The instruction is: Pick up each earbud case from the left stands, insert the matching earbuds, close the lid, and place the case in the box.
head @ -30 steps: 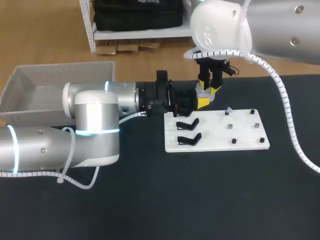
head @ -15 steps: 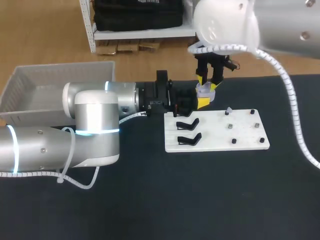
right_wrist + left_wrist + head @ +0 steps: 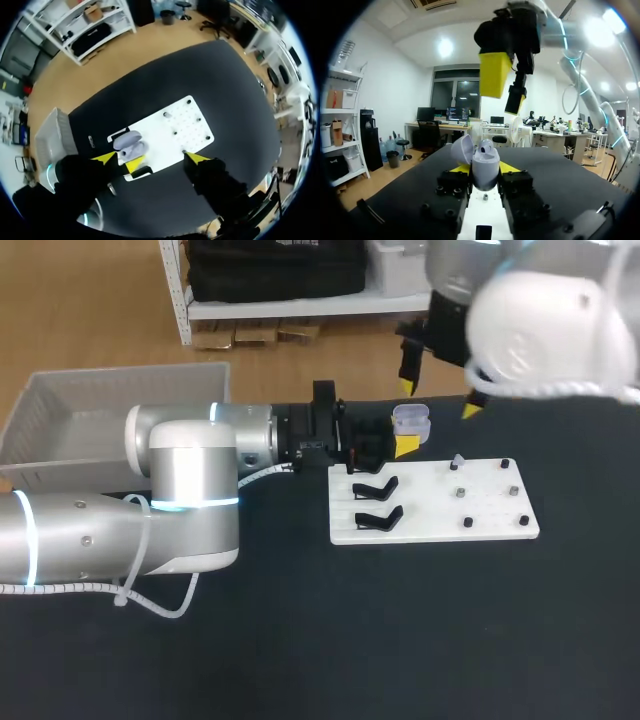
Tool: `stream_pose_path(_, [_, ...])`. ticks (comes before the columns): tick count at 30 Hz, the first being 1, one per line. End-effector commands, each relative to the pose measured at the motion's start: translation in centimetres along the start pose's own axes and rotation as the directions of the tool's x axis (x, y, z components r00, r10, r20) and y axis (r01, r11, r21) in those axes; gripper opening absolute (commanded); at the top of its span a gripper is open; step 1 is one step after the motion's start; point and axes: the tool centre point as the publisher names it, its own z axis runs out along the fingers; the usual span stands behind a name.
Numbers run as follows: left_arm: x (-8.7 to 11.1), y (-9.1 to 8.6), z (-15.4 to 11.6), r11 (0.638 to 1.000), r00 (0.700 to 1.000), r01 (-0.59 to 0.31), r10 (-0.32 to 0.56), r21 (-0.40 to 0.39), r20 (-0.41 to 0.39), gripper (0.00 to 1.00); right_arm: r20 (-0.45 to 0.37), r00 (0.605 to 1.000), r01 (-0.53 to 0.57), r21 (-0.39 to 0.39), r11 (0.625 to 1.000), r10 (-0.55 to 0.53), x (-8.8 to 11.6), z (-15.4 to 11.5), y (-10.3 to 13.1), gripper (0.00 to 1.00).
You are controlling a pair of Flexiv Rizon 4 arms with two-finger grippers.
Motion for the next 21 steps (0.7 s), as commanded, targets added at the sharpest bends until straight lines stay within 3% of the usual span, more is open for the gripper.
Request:
stream_pose_path(1, [0.1, 0.0, 0.0, 1.0, 1.0, -0.002, 0.002, -0.001, 0.003, 0.0, 0.004, 0.996, 0.086, -0.15, 0.985, -0.087, 0.7, -0.8, -2.7, 1.0])
stream_pose_path(18, [0.1, 0.0, 0.0, 1.0, 1.0, -0.002, 0.002, -0.001, 0.003, 0.0, 0.027, 0.996, 0.084, -0.13, 0.988, -0.081, 0.8, -0.9, -2.9, 1.0])
stream_pose_path(21, [0.1, 0.0, 0.0, 1.0, 1.0, -0.002, 0.002, -0.001, 0.003, 0.0, 0.037, 0.991, 0.133, -0.208, 0.969, -0.128, 0.2, -0.5, -3.9, 1.0])
